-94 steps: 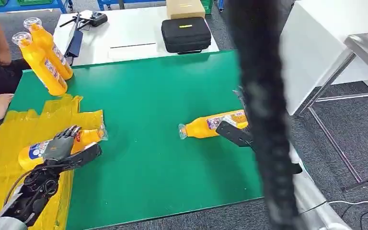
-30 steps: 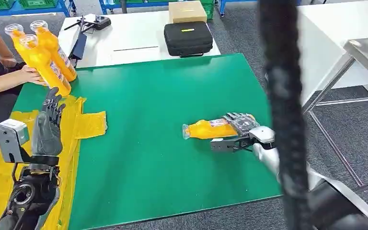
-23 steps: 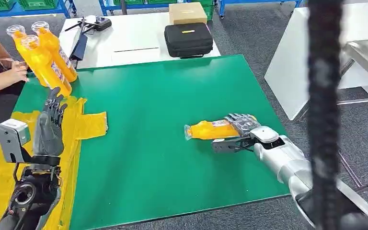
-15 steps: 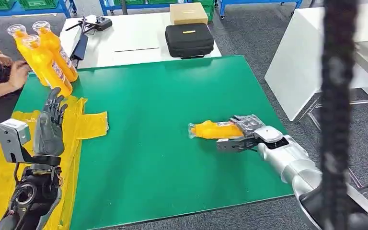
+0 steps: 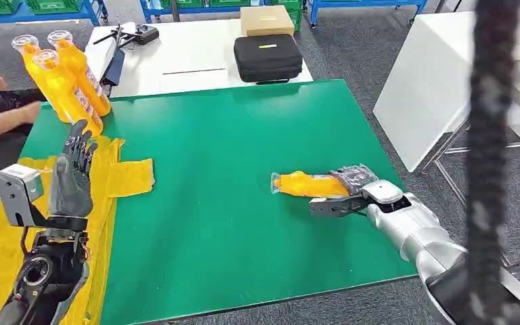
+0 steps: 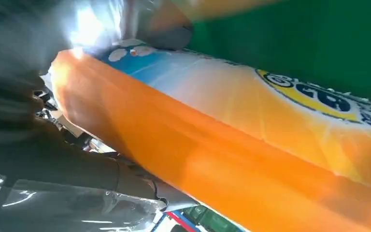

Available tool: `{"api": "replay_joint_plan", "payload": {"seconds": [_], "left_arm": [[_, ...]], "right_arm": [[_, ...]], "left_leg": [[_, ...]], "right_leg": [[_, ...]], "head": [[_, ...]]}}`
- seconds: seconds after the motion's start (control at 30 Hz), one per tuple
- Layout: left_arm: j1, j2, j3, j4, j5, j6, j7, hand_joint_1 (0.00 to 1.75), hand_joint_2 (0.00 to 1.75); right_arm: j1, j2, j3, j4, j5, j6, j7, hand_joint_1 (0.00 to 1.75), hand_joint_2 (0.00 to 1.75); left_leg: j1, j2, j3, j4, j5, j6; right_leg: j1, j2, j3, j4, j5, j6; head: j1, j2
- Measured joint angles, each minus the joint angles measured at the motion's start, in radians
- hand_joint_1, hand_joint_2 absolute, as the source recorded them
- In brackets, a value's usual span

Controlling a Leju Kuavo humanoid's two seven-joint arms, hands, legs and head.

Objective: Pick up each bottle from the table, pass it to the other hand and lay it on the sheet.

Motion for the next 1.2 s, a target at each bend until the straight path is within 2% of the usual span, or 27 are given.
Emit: {"api": "replay_joint_plan", "payload": {"seconds": [0.07, 0.1, 0.23, 0.6, 0.63, 1.2], "left_arm": [[-0.004, -0.003, -0.005, 0.0, 0.0, 0.0, 0.0, 0.0, 0.0], [-0.005, -0.005, -0.008, 0.0, 0.0, 0.0, 0.001, 0.0, 0.0], [-0.014, -0.01, -0.013, 0.0, 0.002, 0.001, 0.005, 0.0, 0.0], [-0.037, -0.025, -0.015, -0.005, 0.009, 0.005, 0.009, 0.0, 0.0], [-0.038, -0.025, -0.015, -0.008, 0.009, 0.005, 0.009, 0.0, 0.0], [-0.028, -0.025, 0.005, -0.024, 0.005, 0.02, 0.008, 0.0, 0.0]], "right_arm": [[0.004, 0.0, 0.0, -0.001, 0.0, 0.0, 0.007, 1.75, 1.75], [0.009, -0.001, 0.0, -0.002, 0.0, 0.0, 0.01, 0.0, 1.75], [0.025, -0.002, -0.001, -0.003, -0.006, 0.003, 0.023, 0.0, 1.75], [0.035, -0.006, -0.002, -0.011, -0.003, 0.034, 0.043, 0.03, 1.75], [0.034, -0.006, -0.002, -0.011, -0.003, 0.045, 0.044, 1.75, 1.75], [0.047, -0.012, -0.022, -0.026, -0.045, 0.074, 0.03, 1.75, 1.75]], "left_leg": [[0.001, 0.0, 0.003, 0.0, -0.002, 0.001], [0.001, 0.0, 0.006, 0.0, -0.003, 0.001], [0.002, 0.0, 0.015, 0.0, -0.007, 0.0], [0.003, 0.001, 0.017, -0.001, -0.008, 0.004], [0.003, 0.001, 0.017, -0.001, -0.008, 0.004], [0.004, 0.003, 0.022, -0.001, -0.012, 0.007]], "right_leg": [[0.001, 0.0, 0.005, -0.001, -0.001, 0.002], [0.001, 0.0, 0.007, -0.002, -0.002, 0.002], [0.001, 0.0, 0.017, -0.005, -0.006, 0.005], [0.002, 0.0, 0.023, -0.009, -0.005, 0.002], [0.001, 0.0, 0.023, -0.009, -0.005, 0.002], [0.003, 0.002, 0.03, -0.013, -0.005, 0.003]], "head": [[0.0, 0.0], [0.0, 0.0], [0.0, 0.0], [0.0, 0.0], [0.0, 0.0], [0.0, 0.0]]}}
